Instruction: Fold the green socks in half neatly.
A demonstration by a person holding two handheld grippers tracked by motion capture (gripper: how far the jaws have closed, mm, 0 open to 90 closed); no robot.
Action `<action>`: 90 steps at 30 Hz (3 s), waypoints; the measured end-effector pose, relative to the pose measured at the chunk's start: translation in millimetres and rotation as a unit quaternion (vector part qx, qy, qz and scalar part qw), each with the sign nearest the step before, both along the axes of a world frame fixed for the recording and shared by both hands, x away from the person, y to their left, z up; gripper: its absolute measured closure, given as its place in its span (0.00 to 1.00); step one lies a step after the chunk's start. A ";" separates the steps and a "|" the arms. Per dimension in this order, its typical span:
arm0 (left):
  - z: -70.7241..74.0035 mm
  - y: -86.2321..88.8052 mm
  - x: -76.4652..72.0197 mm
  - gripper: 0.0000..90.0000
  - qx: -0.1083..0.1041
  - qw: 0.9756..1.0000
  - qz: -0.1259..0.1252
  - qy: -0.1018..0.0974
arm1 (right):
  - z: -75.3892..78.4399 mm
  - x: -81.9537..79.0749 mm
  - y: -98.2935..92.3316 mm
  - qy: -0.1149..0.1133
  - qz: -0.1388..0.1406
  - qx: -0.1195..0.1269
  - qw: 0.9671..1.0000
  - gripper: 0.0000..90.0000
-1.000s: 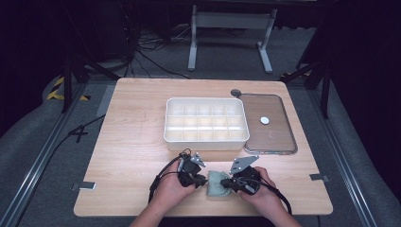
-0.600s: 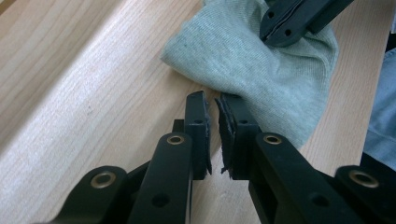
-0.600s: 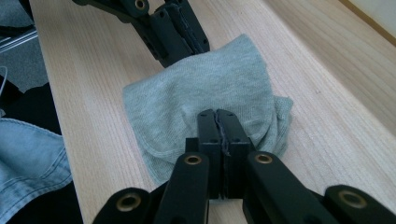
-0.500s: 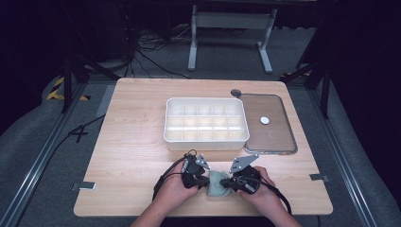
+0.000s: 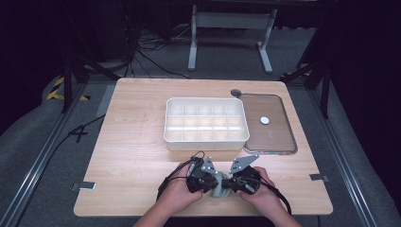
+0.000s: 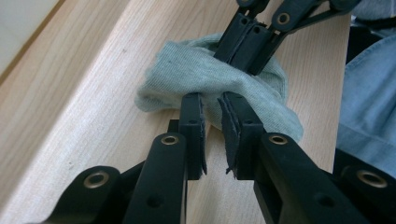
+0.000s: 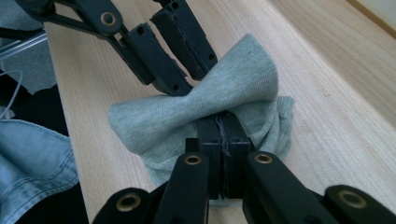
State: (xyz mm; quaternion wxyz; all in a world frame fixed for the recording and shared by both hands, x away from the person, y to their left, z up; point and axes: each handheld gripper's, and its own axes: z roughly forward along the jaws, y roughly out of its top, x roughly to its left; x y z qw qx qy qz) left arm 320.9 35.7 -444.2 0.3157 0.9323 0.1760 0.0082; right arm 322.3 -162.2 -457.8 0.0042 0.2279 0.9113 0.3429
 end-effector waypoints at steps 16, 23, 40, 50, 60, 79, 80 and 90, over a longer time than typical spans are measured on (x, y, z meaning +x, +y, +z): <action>-6.0 7.0 4.5 0.76 -0.009 1.000 0.013 0.007 | 6.2 -7.2 2.0 -0.021 -0.012 -0.017 1.000 0.87; -10.1 7.6 7.0 0.76 -0.019 1.000 0.013 0.017 | 39.1 -4.8 -38.8 -0.037 -0.050 0.027 0.998 0.87; -5.2 -5.3 -0.9 0.73 -0.037 0.999 -0.030 -0.009 | 6.1 -4.9 -21.5 0.017 0.006 -0.030 0.999 0.99; -4.3 -17.3 -4.9 0.68 -0.033 0.997 -0.056 -0.047 | -0.1 0.7 -23.1 0.047 -0.002 0.004 0.999 0.99; -10.6 -26.4 -5.0 0.64 -0.030 0.998 -0.039 -0.026 | -1.3 2.0 -24.8 0.052 -0.010 0.002 0.999 0.98; -7.0 -37.3 -9.8 0.65 0.004 1.000 -0.016 -0.023 | 22.8 -3.8 -44.5 0.022 -0.120 0.049 0.991 0.60; -6.9 -37.2 -10.2 0.65 0.005 1.000 -0.014 -0.023 | 21.5 -4.2 -42.3 0.022 -0.122 0.053 0.991 0.59; -5.6 -34.6 -11.6 0.66 0.010 0.999 -0.011 -0.029 | 7.2 2.8 -33.5 0.028 -0.100 -0.010 0.994 0.61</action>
